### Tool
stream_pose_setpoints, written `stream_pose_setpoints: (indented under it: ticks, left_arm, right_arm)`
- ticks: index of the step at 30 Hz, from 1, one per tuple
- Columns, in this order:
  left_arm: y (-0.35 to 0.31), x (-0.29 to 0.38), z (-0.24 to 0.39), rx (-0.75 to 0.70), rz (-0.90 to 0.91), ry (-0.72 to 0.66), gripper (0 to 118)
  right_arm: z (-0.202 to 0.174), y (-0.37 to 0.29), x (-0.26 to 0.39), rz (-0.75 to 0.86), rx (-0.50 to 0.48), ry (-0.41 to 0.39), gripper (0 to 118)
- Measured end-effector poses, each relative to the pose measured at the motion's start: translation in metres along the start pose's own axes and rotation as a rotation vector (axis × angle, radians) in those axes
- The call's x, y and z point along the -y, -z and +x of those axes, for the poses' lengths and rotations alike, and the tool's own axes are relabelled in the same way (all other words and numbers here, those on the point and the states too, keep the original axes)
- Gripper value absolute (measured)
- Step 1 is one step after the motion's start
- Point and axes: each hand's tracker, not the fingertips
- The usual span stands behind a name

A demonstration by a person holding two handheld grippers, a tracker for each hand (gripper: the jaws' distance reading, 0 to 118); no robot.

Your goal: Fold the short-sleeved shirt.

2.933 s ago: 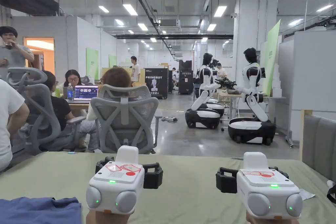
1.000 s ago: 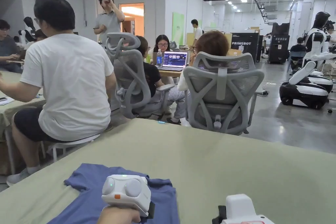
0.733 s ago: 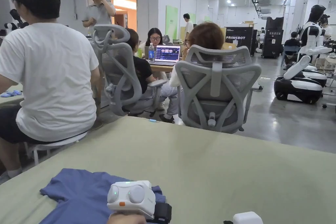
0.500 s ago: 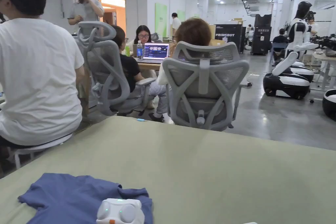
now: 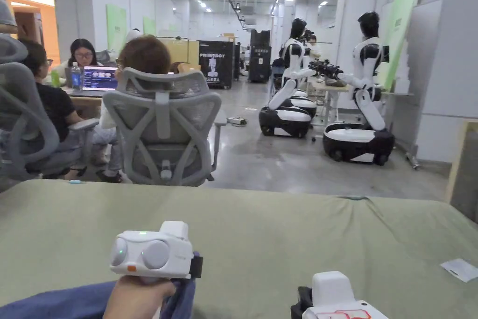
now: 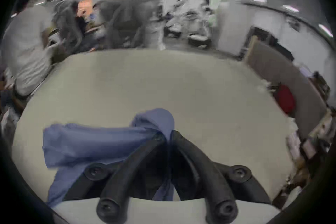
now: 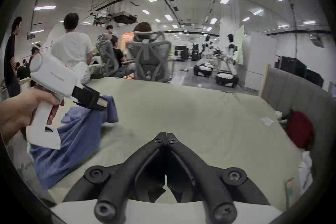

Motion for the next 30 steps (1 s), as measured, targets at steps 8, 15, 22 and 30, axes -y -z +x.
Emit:
stream_pose_setpoints:
  ticks: [8,15,22,30]
  left_arm:
    - [0.055,0.019,0.246,0.302,-0.093,0.173,3]
    - [0.132,0.100,0.293,0.267,-0.251,0.151,9]
    - [0.073,0.071,0.253,0.155,-0.046,0.205,105]
    - [-0.101,0.100,0.138,-0.013,0.263,0.169,8]
  right_arm:
    - [0.116,-0.079,0.013,-0.004,0.209,0.008,0]
    - [0.170,-0.089,0.046,-0.061,0.265,0.067,0]
    - [0.160,-0.075,0.049,-0.075,0.231,0.071,0]
    - [0.109,-0.071,0.037,-0.032,0.144,0.115,0]
